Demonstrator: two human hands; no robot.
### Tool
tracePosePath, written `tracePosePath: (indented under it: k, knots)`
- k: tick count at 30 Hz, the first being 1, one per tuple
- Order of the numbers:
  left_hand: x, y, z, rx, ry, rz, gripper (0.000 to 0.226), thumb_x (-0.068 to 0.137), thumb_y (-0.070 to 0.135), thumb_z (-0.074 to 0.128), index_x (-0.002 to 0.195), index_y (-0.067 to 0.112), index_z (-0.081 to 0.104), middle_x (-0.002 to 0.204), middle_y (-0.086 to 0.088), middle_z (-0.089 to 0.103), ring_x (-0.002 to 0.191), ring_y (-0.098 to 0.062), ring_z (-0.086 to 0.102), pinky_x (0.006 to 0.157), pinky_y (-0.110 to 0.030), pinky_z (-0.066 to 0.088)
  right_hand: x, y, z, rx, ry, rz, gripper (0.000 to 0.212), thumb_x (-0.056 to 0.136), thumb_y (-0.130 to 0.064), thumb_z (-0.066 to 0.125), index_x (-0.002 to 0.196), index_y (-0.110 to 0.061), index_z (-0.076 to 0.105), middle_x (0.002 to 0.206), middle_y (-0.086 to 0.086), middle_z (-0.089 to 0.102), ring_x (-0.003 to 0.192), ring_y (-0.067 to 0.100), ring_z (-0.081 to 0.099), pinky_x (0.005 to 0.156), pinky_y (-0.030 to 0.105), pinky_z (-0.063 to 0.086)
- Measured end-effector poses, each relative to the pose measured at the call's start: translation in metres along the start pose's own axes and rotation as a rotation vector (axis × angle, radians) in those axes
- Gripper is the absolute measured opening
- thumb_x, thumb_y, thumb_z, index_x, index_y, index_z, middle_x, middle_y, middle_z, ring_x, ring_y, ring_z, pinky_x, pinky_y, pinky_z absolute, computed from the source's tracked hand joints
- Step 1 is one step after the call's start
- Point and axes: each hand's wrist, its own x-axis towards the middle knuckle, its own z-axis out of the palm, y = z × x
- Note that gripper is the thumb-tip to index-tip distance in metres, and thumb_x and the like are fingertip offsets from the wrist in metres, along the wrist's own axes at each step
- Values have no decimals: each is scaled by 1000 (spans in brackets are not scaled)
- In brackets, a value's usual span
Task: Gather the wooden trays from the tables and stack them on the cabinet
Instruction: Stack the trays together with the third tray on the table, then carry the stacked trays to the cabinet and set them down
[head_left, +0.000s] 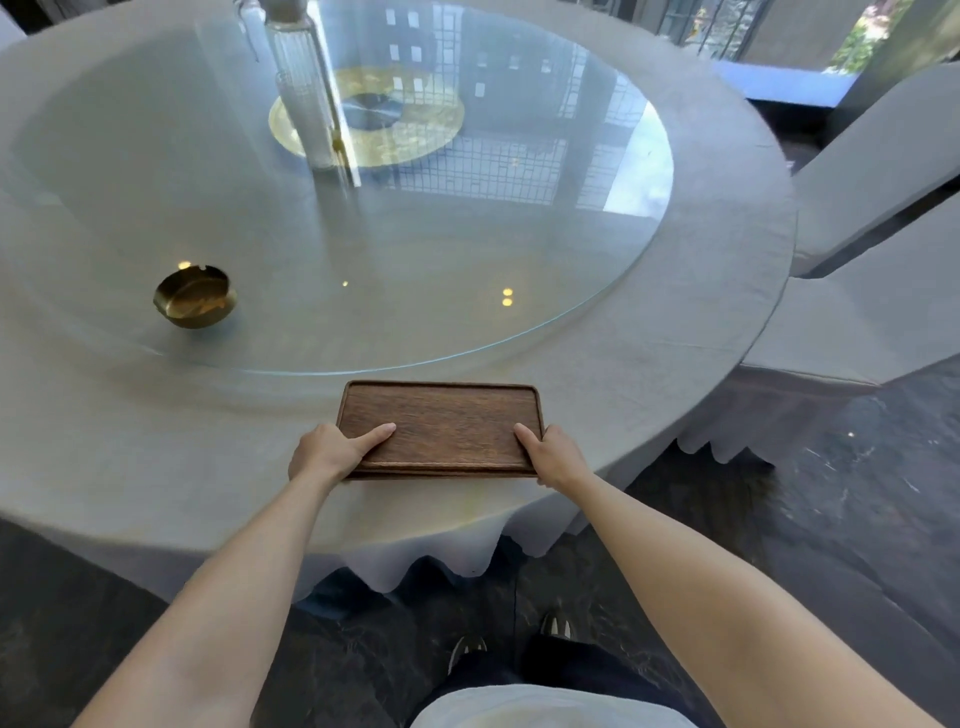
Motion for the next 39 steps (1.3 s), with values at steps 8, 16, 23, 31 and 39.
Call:
tracePosePath:
  k: [8,16,23,31,39]
  knots:
    - [-21,108,23,44,-83,278,63,69,71,61,81,10,56,80,-10,64,83,-29,59,71,-32,44,-30,40,-84,187,283,89,55,92,-51,44,116,-1,48,99,5,53,89,21,53,76,33,44]
    - [-91,260,82,137,-188,575,64,67,74,59,62,11,51,73,-12,64,83,-30,61,73,-34,45,-77,113,-195,456,630,197,56,88,-51,49,115,-2,49,102,11,58,90,28,60,82,46,54]
    - [-181,390,165,134,-274,799,62,65,72,62,66,11,56,59,-7,62,66,-25,64,67,-31,46,-116,207,-317,539,832,268,44,88,-51,51,95,-8,49,95,9,56,84,28,55,81,42,50]
    - [-307,533,288,190,-387,940,58,70,68,62,59,12,53,55,-3,59,55,-21,59,66,-29,46,-163,334,-469,597,968,344,56,89,-47,52,112,4,54,123,21,59,116,34,53,92,36,40]
    - [-404,679,399,218,-437,1068,61,66,69,65,55,10,57,51,-7,60,50,-24,62,74,-32,55,-185,442,-609,641,1110,385,54,91,-44,51,113,5,52,124,20,57,115,33,52,82,33,36]
